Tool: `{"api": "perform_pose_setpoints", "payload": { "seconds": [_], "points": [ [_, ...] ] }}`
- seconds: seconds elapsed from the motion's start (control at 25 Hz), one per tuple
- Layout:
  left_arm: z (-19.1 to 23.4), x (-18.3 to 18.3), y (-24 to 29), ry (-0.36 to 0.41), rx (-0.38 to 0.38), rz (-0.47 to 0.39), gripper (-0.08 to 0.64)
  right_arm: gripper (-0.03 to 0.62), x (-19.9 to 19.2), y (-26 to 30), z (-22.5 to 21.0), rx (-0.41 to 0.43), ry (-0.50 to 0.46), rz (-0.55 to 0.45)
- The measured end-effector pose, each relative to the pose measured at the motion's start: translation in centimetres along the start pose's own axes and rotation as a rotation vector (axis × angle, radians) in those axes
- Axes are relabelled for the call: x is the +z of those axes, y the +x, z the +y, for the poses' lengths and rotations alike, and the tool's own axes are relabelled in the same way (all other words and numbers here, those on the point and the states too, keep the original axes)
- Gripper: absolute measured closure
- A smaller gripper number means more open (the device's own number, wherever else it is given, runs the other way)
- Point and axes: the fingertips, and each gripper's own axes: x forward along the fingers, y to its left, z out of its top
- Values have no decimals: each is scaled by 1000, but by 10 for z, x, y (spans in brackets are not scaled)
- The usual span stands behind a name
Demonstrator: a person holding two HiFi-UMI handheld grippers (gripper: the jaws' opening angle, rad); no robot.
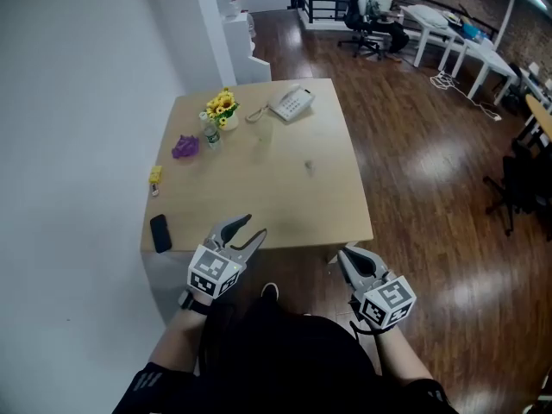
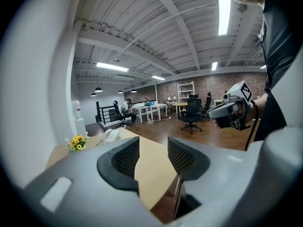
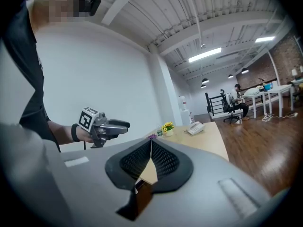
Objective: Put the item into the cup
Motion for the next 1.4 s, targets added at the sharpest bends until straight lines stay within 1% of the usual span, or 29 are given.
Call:
{"api": "perform_pose_setpoints", "payload": {
  "seconds": [0.12,0.2,0.36,0.52,0.68,0.76,0.84,0.96,1.08,1.24,1.4],
  "points": [
    [15,-7,27,18,3,28,379,575,2,10,-5,-1,-18,6],
    [25,-11,44,21,-3,51,379,556,4,19,-7,4,-32,19],
    [41,-22,83,24,-46,85,378,545,9,39,-15,-4,-57,38],
    [64,-32,127,34,-88,108,379,545,18,67,-31,-27,-67,46],
    [91,-42,171,50,-147,133,379,545,26,100,-53,-69,-61,48],
    [105,-45,196,73,-177,135,379,545,30,119,-70,-101,-71,49],
    [120,-50,221,99,-206,152,379,545,35,139,-88,-133,-58,53],
    [134,-62,252,132,-256,189,379,545,40,161,-107,-179,-24,52],
    [149,-75,288,150,-283,235,385,545,44,179,-124,-209,-13,60],
    [152,-98,336,142,-318,301,385,545,45,196,-140,-203,2,89],
    [145,-126,379,155,-353,400,385,545,44,209,-157,-174,36,103]
  ]
}}
